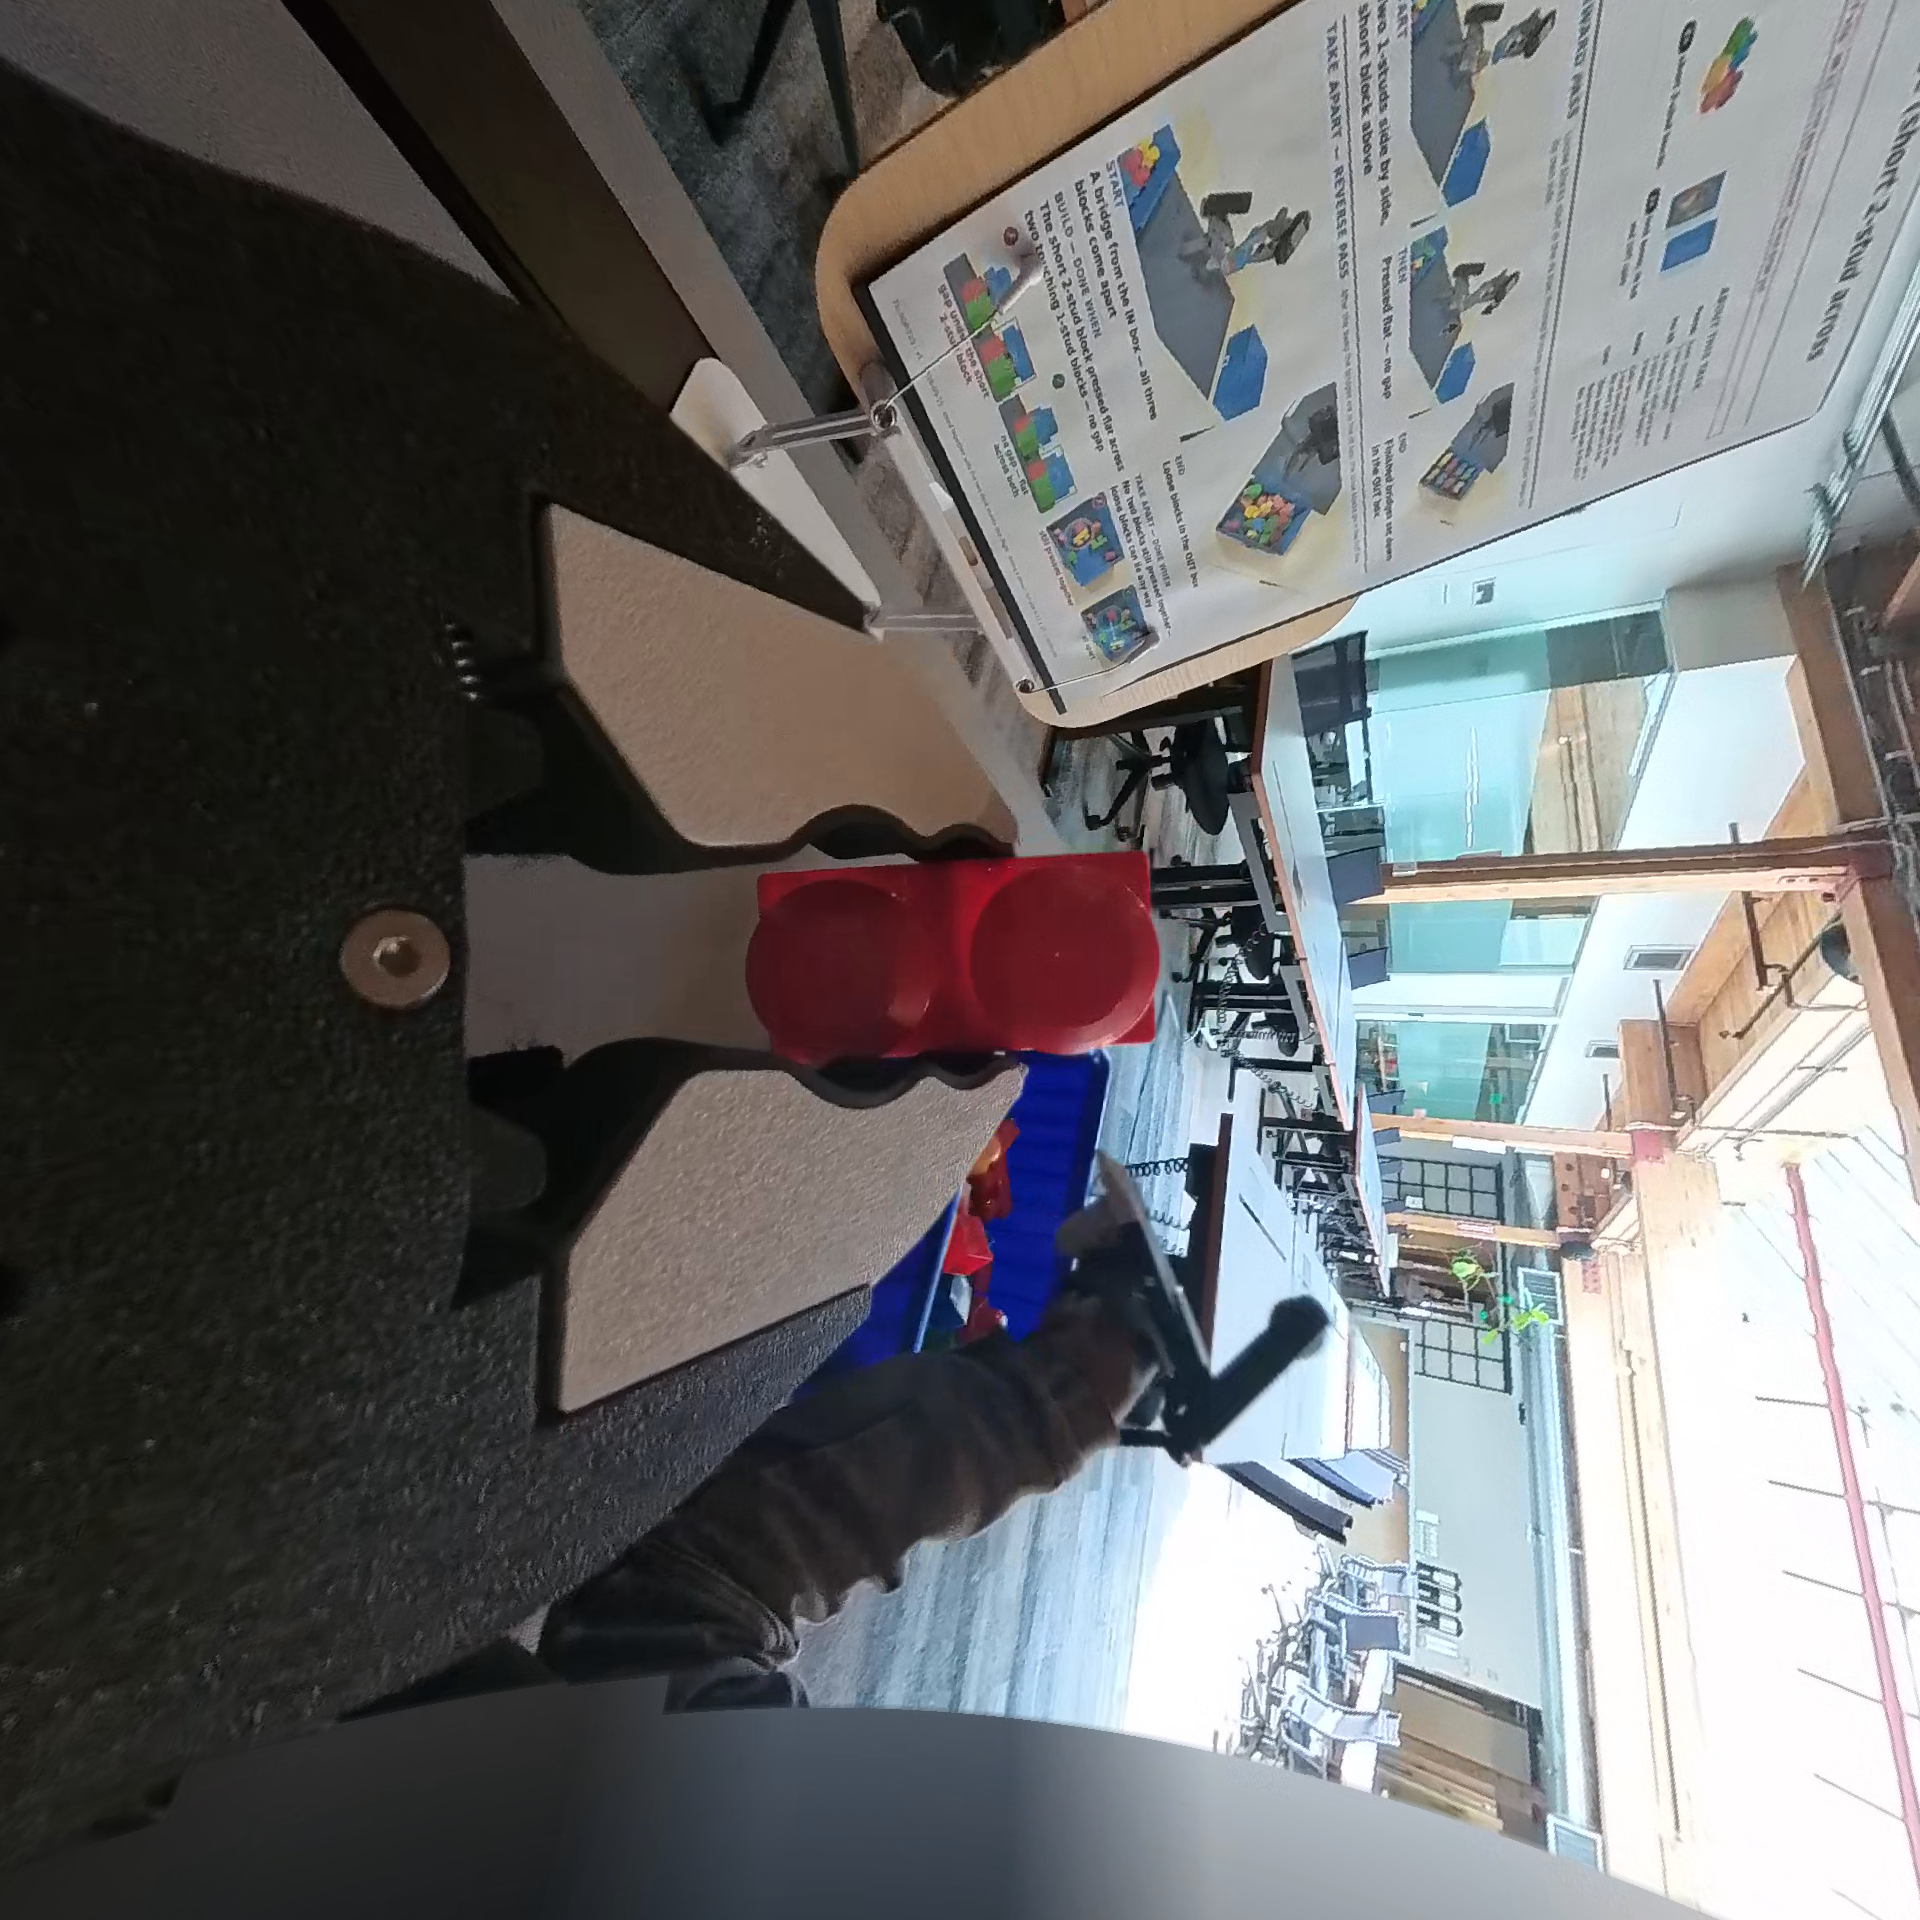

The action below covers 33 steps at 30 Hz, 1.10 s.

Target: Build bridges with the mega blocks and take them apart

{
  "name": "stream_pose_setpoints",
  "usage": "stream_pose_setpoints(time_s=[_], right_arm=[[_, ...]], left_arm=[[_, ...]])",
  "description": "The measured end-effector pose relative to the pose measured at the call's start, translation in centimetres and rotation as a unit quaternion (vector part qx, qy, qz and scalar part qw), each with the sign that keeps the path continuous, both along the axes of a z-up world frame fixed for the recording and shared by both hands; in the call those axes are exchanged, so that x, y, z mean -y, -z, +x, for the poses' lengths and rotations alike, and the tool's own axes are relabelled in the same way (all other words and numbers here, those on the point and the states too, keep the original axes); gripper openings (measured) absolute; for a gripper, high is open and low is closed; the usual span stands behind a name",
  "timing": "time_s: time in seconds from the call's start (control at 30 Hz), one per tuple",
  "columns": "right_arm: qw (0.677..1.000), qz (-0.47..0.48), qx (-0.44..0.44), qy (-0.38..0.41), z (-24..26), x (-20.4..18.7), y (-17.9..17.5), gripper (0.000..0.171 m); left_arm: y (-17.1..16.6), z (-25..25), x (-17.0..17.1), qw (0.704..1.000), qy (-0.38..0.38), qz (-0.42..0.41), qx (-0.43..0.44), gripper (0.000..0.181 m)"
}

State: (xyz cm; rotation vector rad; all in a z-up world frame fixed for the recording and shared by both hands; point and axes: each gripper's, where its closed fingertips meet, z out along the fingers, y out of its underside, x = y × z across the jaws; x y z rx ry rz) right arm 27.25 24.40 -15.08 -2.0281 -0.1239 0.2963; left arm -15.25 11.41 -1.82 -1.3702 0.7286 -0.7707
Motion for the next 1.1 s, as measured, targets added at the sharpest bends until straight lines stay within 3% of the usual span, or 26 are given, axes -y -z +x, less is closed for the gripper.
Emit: stream_pose_setpoints(time_s=[0.1,0.2,0.37,0.5,0.67,0.83,1.1], right_arm=[[0.985,0.114,-0.034,-0.128,-6.2,1.3,-5.5,0.061],[0.945,0.192,-0.043,-0.263,-12.7,4.2,-9.4,0.061],[0.838,0.258,-0.038,-0.479,-22.9,10.5,-12.0,0.066],[0.752,0.274,-0.063,-0.596,-28.7,14.8,-12.4,0.065],[0.712,0.270,-0.048,-0.646,-32.4,16.7,-11.4,0.062],[0.699,0.292,-0.069,-0.649,-33.1,17.1,-11.9,0.048],[0.698,0.279,-0.061,-0.657,-33.1,17.1,-11.3,0.047]], left_arm=[[0.5,0.6,0.1,1.000,0.009,-0.005,-0.020,0.034],[1.1,1.6,0.3,0.999,0.026,-0.010,-0.043,0.034],[2.4,4.8,1.7,0.990,0.106,-0.015,-0.094,0.034],[3.1,7.3,2.7,0.979,0.160,-0.008,-0.123,0.034],[3.7,9.6,3.4,0.969,0.198,-0.009,-0.144,0.034],[4.0,10.4,3.7,0.965,0.215,-0.010,-0.153,0.034],[3.6,10.6,3.9,0.965,0.218,0.001,-0.144,0.034]])
